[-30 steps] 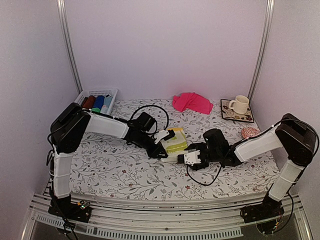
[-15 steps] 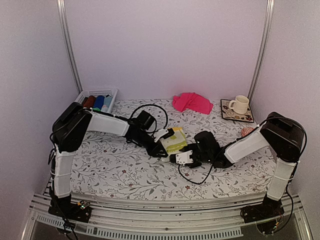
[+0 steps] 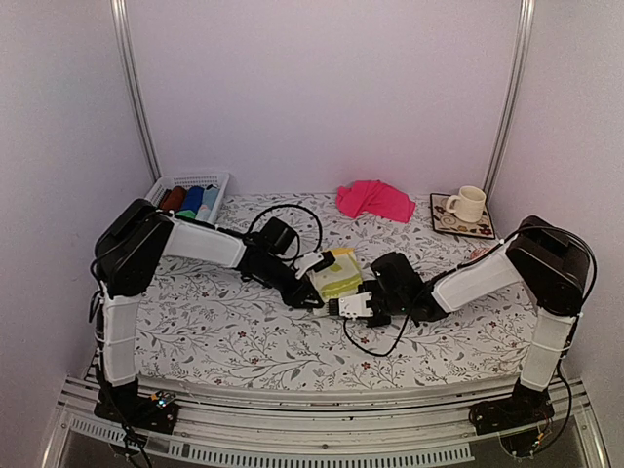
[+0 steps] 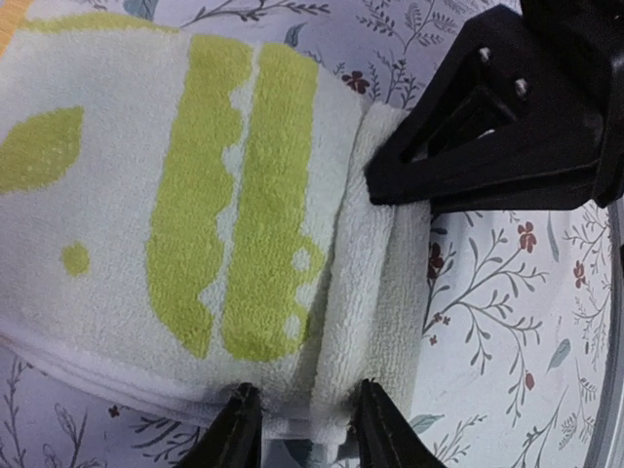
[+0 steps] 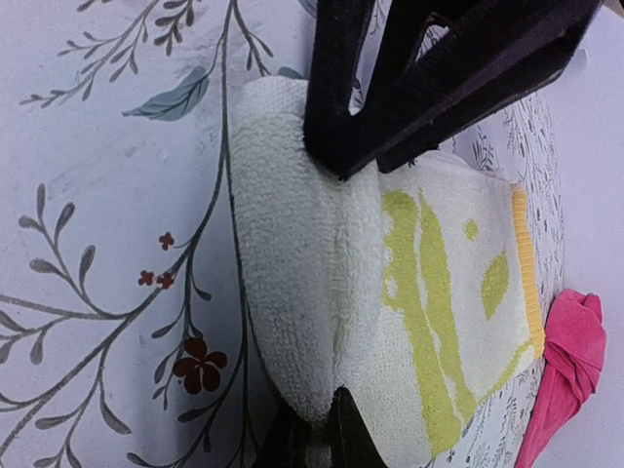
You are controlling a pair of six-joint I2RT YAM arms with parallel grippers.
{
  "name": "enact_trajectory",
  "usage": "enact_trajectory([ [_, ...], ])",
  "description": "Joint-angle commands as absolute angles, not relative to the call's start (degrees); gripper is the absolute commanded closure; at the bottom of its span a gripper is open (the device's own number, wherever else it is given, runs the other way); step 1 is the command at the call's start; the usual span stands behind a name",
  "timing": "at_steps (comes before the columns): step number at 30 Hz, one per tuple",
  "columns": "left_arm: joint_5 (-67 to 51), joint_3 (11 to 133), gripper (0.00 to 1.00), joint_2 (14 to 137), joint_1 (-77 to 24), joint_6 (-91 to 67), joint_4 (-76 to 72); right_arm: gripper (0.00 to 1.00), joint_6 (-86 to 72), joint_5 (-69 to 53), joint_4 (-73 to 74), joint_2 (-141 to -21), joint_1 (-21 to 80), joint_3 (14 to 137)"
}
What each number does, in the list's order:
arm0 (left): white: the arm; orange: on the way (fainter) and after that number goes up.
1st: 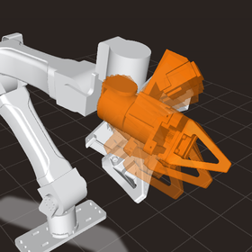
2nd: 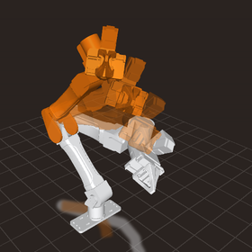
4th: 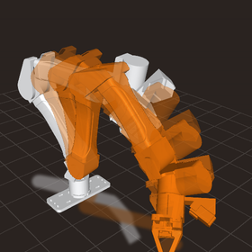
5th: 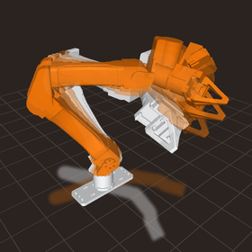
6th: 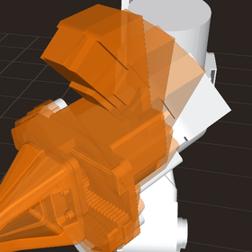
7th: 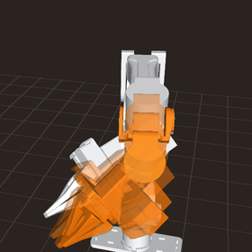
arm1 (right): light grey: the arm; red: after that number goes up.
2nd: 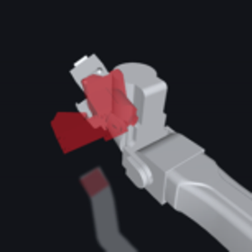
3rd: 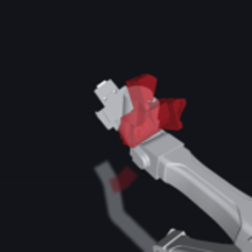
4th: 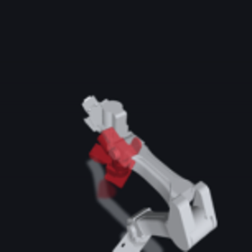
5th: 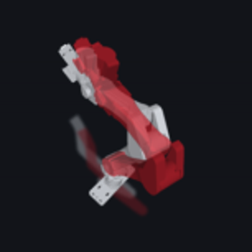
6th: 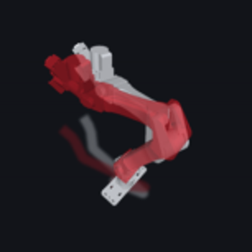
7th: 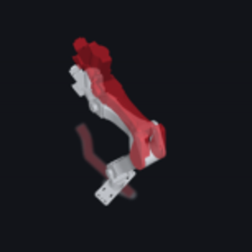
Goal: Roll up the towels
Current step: Roll the towel at the center of the board.
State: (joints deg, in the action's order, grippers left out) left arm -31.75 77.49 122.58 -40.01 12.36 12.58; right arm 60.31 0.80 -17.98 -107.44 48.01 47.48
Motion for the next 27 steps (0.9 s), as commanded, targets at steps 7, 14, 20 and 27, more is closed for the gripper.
enact_trajectory([
  [7,-22.04,59.44,0.41,105.46,-38.85,17.38,0.08,0.96,47.99,-11.85,6.96,-105.83,48.09,55.48],
  [14,-20.65,46.23,0.4,97.46,-40.96,22.11,-15.92,0.96,43.24,-19.8,17.48,-107.52,46.96,61.51],
  [20,-18.63,37.97,0.42,94.4,-46.52,31.92,-25.8,0.96,39.05,-26.85,24.66,-110.15,45.01,68.07],
  [27,-12.83,37.52,0.45,97.31,-50.93,38.04,-29.43,0.95,36.53,-29.86,28.77,-114.07,44.23,73.04],
])
